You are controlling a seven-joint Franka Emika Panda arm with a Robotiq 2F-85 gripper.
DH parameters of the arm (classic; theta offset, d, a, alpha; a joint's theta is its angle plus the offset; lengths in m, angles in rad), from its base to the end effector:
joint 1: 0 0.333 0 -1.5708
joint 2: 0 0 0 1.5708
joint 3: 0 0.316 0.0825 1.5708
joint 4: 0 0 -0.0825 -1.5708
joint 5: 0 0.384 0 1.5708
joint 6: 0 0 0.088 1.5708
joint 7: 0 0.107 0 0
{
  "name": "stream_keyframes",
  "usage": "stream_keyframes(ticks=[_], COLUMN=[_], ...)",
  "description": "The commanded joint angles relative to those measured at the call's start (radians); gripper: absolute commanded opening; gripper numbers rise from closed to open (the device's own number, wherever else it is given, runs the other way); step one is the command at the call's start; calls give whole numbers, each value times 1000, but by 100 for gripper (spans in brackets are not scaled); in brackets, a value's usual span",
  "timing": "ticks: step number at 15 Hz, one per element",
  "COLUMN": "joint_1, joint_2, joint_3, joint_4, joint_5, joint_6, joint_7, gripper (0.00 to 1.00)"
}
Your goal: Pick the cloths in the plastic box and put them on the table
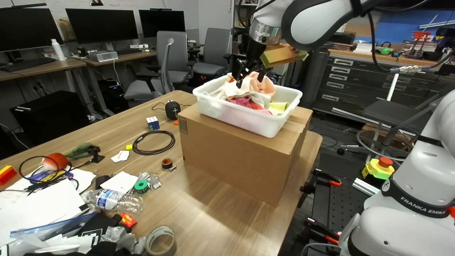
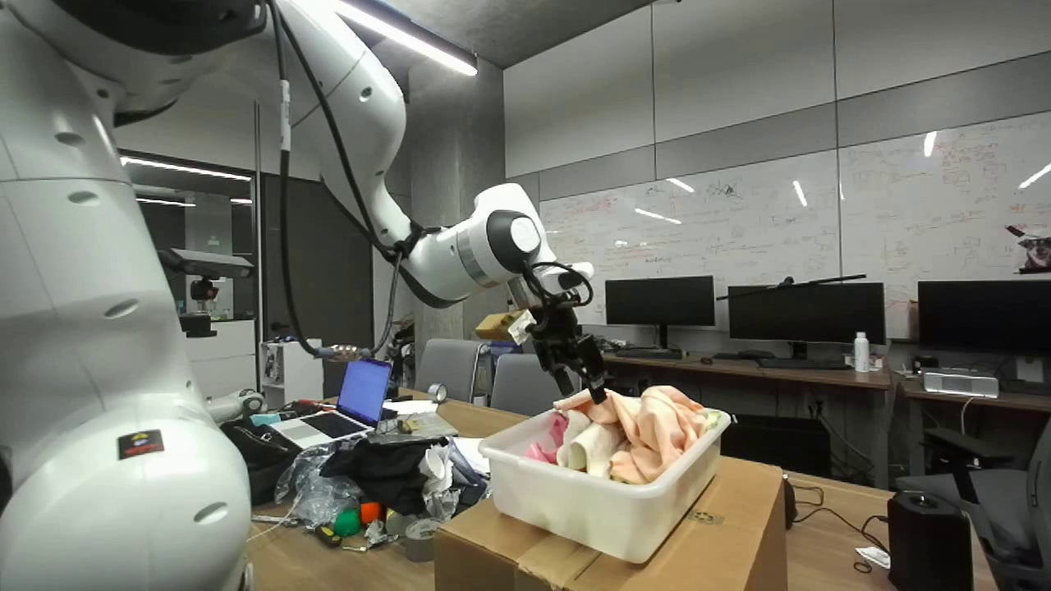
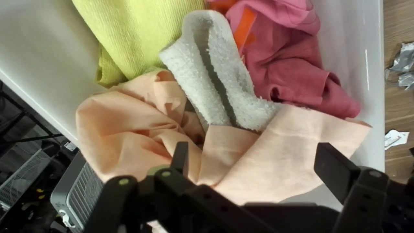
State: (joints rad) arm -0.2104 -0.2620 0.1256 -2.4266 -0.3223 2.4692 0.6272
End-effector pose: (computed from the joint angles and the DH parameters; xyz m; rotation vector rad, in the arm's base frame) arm 0.4769 -0.0385 0.4363 2.8283 -0.7047 0.5270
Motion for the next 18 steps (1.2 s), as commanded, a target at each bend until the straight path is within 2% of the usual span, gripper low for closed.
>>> stream_keyframes(ticks=[1,11,12,13,18], joint_1=[16,27,30,33,44], joint_2=[64,132,135,137,139], joint_3=[-33,-94,-96,-97,-101], joint_4=[40,33,32,30,23], joint_5=[9,9,10,11,17], joint_6=[8,190,195,199,210], joint_7=[11,-26,-33,-37,-51], gripper=[100,100,78,74,35])
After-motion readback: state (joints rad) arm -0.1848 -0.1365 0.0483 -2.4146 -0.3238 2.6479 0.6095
